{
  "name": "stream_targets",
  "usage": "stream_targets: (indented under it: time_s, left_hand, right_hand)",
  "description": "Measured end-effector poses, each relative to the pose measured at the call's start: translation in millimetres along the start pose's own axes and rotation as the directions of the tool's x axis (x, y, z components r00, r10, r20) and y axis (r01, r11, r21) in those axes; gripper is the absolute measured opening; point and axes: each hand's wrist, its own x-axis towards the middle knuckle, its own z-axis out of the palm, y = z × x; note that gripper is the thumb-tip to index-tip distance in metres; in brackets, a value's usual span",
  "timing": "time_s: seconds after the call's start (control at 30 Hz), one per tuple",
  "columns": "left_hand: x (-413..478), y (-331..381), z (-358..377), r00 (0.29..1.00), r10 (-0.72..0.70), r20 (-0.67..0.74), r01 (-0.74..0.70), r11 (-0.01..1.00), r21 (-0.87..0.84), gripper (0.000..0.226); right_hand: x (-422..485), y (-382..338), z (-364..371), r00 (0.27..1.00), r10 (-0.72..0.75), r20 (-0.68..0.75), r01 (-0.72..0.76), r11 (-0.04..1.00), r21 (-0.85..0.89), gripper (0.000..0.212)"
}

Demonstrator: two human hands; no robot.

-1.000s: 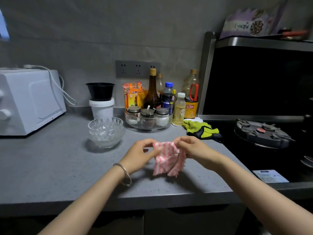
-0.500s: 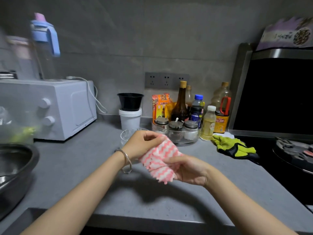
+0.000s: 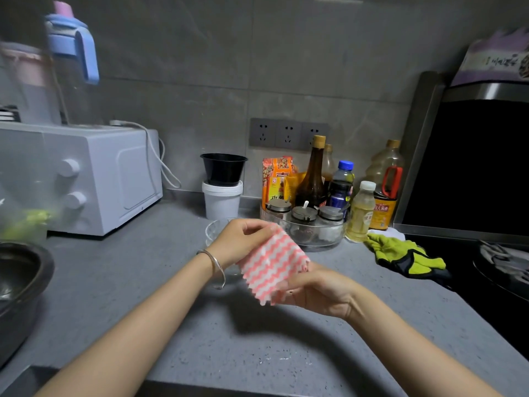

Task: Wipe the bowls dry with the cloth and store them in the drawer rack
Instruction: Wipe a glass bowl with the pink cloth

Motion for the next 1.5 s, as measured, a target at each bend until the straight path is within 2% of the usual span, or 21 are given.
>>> stream_targets:
  time_s: [0.07, 0.13, 0.2, 0.27, 0.33, 0.47, 0.7, 0.8, 0.9, 1.03, 1.13, 1.2, 1.3, 1.37, 1.4, 1.47, 1.5]
  left_hand:
    - [2.7, -5.5, -2.4, 0.997, 0.017, -0.073, -0.017, 1.0, -0.001, 0.028]
    - [7.1, -19.4, -10.2, 0.978, 0.098, -0.185, -0.044, 0.961, 0.273, 0.039]
    - [7.5, -33.2, -19.0, 0.971, 0.137, -0.198, 0.0, 0.822, 0.569, 0.041]
    - [6.3, -41.6, -22.4, 0.985, 0.088, -0.15, 0.037, 0.734, 0.678, 0.039]
    - [5.6, -48.9, -21.1, 0.99, 0.078, -0.115, 0.028, 0.702, 0.712, 0.036]
    - [7.1, -60.0, -19.5, 0.98, 0.168, -0.111, -0.044, 0.718, 0.695, 0.034]
    - [10.0, -65.9, -18.1, 0.982, 0.158, -0.103, -0.046, 0.732, 0.679, 0.034]
    - [8.9, -75.6, -12.2, 0.961, 0.226, -0.156, -0.087, 0.789, 0.609, 0.028]
    - [7.7, -77.3, -4.9, 0.918, 0.296, -0.264, -0.136, 0.86, 0.492, 0.024]
    - [9.7, -55.5, -4.6, 0.863, 0.345, -0.368, -0.166, 0.884, 0.437, 0.02]
    - [-5.4, -22.9, -6.7, 0.859, 0.379, -0.344, -0.326, 0.923, 0.204, 0.032]
    - [-21.2, -0.7, -2.5, 0.859, 0.378, -0.345, -0.39, 0.92, 0.036, 0.033]
    - [-41.3, 20.3, 10.3, 0.886, 0.258, -0.385, -0.327, 0.937, -0.125, 0.041]
    - [-49.7, 26.5, 24.1, 0.913, 0.135, -0.385, -0.242, 0.939, -0.244, 0.042]
    - [-53.4, 29.0, 31.6, 0.917, 0.078, -0.391, -0.206, 0.933, -0.295, 0.042]
    - [-58.8, 33.5, 44.6, 0.901, -0.009, -0.433, -0.163, 0.919, -0.358, 0.045]
    - [-60.8, 34.3, 49.8, 0.889, -0.035, -0.457, -0.156, 0.915, -0.373, 0.048]
  right_hand:
    - [3.1, 2.4, -6.6, 0.999, -0.005, -0.04, 0.01, 0.99, 0.14, 0.041]
    - [6.6, 2.7, -16.7, 0.991, -0.037, -0.125, 0.075, 0.948, 0.308, 0.068]
    - [5.4, -0.8, -21.6, 0.978, -0.057, -0.2, 0.134, 0.909, 0.395, 0.091]
    - [6.1, -3.1, -24.7, 0.971, -0.059, -0.231, 0.156, 0.889, 0.431, 0.098]
    - [7.1, -2.5, -23.9, 0.971, -0.034, -0.237, 0.139, 0.887, 0.441, 0.096]
    - [9.7, -0.6, -20.6, 0.963, 0.029, -0.269, 0.088, 0.907, 0.412, 0.065]
    - [8.7, 0.3, -18.9, 0.954, 0.029, -0.297, 0.1, 0.907, 0.409, 0.059]
    - [3.8, -0.7, -16.3, 0.944, 0.011, -0.331, 0.127, 0.911, 0.392, 0.048]
    - [-2.1, -3.4, -13.5, 0.933, -0.016, -0.359, 0.162, 0.909, 0.383, 0.046]
    - [-14.2, -9.6, -13.7, 0.91, -0.08, -0.407, 0.232, 0.912, 0.339, 0.034]
    - [-24.8, -16.6, -14.5, 0.862, -0.194, -0.468, 0.345, 0.901, 0.262, 0.03]
    - [-31.4, -22.5, -13.5, 0.813, -0.315, -0.489, 0.43, 0.892, 0.141, 0.033]
    - [-40.7, -29.9, -3.7, 0.7, -0.551, -0.455, 0.533, 0.827, -0.18, 0.042]
    - [-44.1, -28.5, 10.0, 0.633, -0.688, -0.354, 0.528, 0.718, -0.453, 0.055]
    - [-43.7, -24.0, 18.7, 0.622, -0.726, -0.292, 0.516, 0.661, -0.545, 0.057]
    - [-39.0, -6.8, 32.2, 0.606, -0.77, -0.2, 0.495, 0.561, -0.663, 0.05]
    - [-35.0, 4.1, 35.1, 0.565, -0.81, -0.155, 0.475, 0.474, -0.741, 0.047]
